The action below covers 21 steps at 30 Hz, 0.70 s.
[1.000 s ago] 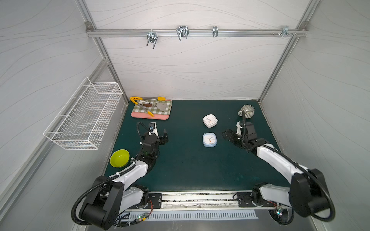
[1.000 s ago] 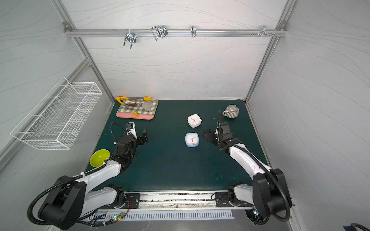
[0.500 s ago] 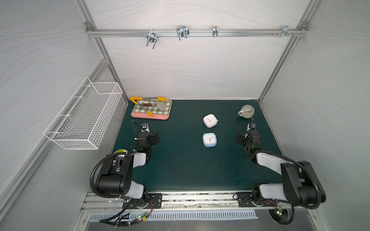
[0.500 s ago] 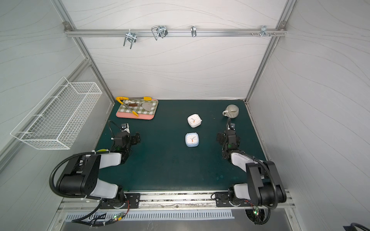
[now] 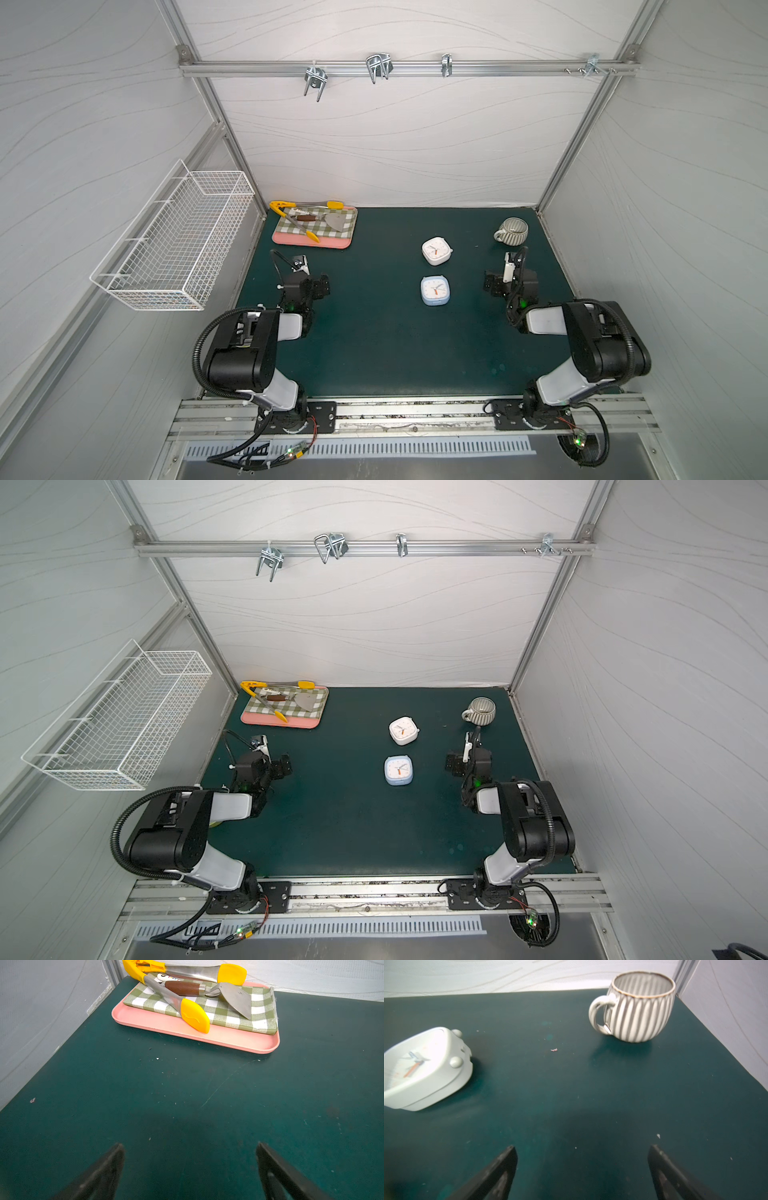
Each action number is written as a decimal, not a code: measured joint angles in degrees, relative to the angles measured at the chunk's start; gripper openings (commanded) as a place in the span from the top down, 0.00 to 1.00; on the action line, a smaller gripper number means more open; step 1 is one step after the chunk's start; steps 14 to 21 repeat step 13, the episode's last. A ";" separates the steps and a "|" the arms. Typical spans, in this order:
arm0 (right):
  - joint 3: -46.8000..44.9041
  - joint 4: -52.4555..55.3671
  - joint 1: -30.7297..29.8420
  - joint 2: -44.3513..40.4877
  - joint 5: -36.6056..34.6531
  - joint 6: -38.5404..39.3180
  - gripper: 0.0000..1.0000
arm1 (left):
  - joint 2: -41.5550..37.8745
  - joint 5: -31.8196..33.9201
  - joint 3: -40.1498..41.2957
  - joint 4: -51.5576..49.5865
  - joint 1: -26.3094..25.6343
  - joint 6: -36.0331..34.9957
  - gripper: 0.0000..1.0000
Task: Insert the battery into the alarm
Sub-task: Reset both arms
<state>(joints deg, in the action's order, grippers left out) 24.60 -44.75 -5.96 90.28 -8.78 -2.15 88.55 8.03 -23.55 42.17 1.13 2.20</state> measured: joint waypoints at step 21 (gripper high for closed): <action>0.00 -0.37 0.00 0.00 0.94 0.31 0.01 | 0.00 -0.13 0.00 0.00 0.00 0.00 0.01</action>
